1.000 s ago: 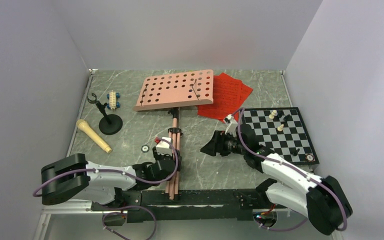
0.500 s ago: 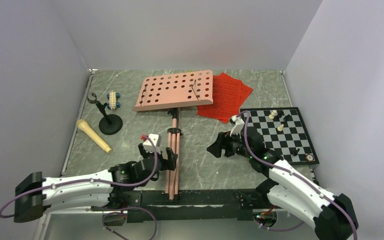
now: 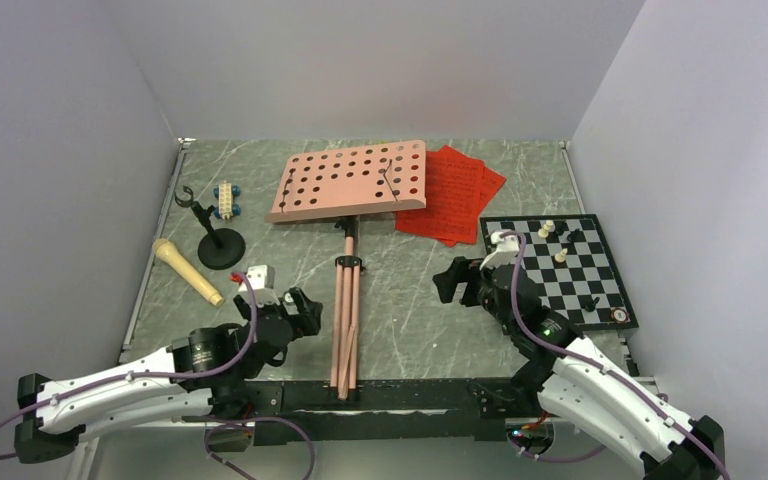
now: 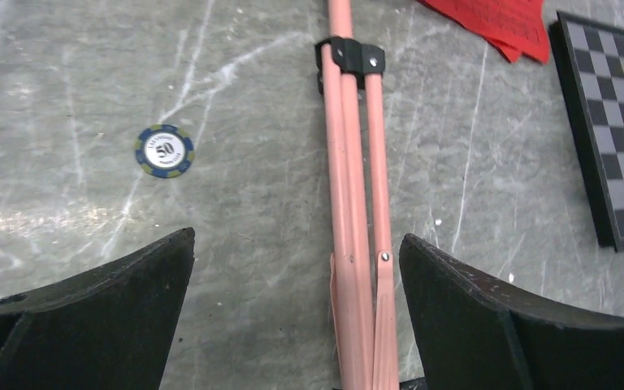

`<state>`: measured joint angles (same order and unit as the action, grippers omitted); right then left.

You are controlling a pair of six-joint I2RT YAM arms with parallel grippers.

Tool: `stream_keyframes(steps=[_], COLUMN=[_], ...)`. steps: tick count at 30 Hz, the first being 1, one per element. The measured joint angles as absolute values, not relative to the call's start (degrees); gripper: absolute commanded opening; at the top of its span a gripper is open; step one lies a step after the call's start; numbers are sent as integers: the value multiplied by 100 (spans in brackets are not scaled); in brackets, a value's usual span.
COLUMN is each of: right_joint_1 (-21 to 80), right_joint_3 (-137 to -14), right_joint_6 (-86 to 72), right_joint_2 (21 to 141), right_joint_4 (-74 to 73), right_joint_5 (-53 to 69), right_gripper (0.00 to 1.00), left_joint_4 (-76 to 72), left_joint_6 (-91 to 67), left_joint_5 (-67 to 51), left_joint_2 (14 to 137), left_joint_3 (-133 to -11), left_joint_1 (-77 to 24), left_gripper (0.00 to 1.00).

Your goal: Pack up the instrument practice props

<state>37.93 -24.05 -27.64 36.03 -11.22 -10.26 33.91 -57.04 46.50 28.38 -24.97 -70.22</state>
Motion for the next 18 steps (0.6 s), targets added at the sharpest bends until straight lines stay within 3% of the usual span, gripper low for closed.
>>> stream_keyframes(steps=[7,18], right_joint_1=[3793,3793], right_joint_3=[-2405,-2408], right_joint_6=[-3295,-3564], right_joint_2=[3424,3640], right_joint_4=[-1066,-1066], right_joint_5=[-1769,-1887], right_gripper=[100,100], left_joint_4=[5116,5760], left_joint_6=[-7275,-6759], left_joint_5=[5194,5229], left_joint_2=[3551,4377], left_joint_3=[-3406,-3938], left_joint_1=[-7022,-7022], left_gripper=[99,99])
